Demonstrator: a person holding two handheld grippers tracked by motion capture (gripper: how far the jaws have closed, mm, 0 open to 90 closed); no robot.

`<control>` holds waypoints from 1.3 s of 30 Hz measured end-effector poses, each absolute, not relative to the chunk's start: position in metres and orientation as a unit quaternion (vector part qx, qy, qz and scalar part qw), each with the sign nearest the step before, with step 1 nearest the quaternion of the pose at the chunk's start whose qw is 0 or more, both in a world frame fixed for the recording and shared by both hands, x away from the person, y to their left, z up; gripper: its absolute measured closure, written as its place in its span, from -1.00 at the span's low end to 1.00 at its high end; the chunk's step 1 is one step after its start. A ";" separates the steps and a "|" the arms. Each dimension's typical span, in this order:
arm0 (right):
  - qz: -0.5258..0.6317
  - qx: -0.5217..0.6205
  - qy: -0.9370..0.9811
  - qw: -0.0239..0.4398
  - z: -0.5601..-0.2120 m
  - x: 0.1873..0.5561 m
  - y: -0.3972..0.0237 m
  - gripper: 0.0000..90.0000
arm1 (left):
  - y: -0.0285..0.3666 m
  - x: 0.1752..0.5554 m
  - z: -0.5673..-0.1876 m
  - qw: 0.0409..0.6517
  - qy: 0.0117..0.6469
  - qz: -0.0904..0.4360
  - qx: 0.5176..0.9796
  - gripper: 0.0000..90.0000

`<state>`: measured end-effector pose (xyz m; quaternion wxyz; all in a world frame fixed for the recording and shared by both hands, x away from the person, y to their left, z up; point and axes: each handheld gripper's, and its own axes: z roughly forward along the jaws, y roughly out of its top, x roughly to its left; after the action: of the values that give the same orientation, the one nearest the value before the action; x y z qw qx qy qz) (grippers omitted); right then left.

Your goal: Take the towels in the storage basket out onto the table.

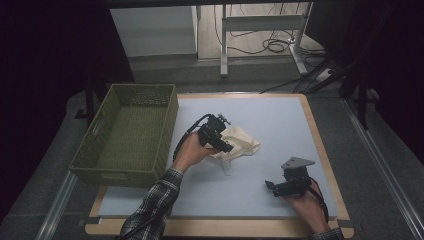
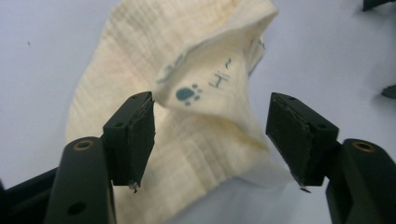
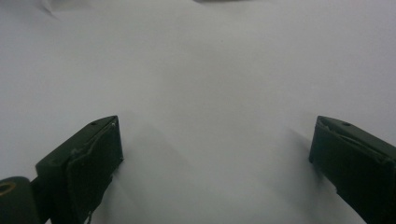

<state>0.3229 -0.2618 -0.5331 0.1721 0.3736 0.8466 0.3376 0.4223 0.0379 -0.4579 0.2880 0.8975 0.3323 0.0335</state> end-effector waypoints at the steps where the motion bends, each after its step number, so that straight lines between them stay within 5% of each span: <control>1: 0.338 0.374 0.846 0.172 -0.533 0.323 -0.262 -0.94 | 0.040 0.420 -0.459 0.293 0.332 0.031 0.896 -0.24; 8: 0.339 0.374 0.846 0.172 -0.532 0.322 -0.262 -0.90 | 0.040 0.407 -0.475 0.297 0.304 0.030 0.905 -0.16; 11: 0.343 0.372 0.844 0.175 -0.531 0.321 -0.264 -0.70 | 0.038 0.406 -0.482 0.291 0.303 0.031 0.907 -0.03; 16: 0.347 0.360 0.850 0.166 -0.526 0.321 -0.261 -0.27 | 0.040 0.410 -0.483 0.295 0.307 0.036 0.904 0.75; 18: 0.351 0.354 0.853 0.154 -0.525 0.323 -0.258 -0.14 | 0.043 0.413 -0.479 0.297 0.312 0.040 0.901 0.89; 28: 0.379 0.319 0.864 0.094 -0.514 0.346 -0.228 0.53 | 0.065 0.438 -0.461 0.294 0.358 0.093 0.881 0.94; 39: 0.398 0.286 0.868 0.079 -0.503 0.377 -0.181 0.45 | 0.080 0.455 -0.463 0.289 0.394 0.110 0.865 0.94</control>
<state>0.3769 -0.1807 -0.5028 0.0794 0.2855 0.8684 0.3975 0.4554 0.0799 -0.4633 0.2888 0.8653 0.3944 0.1104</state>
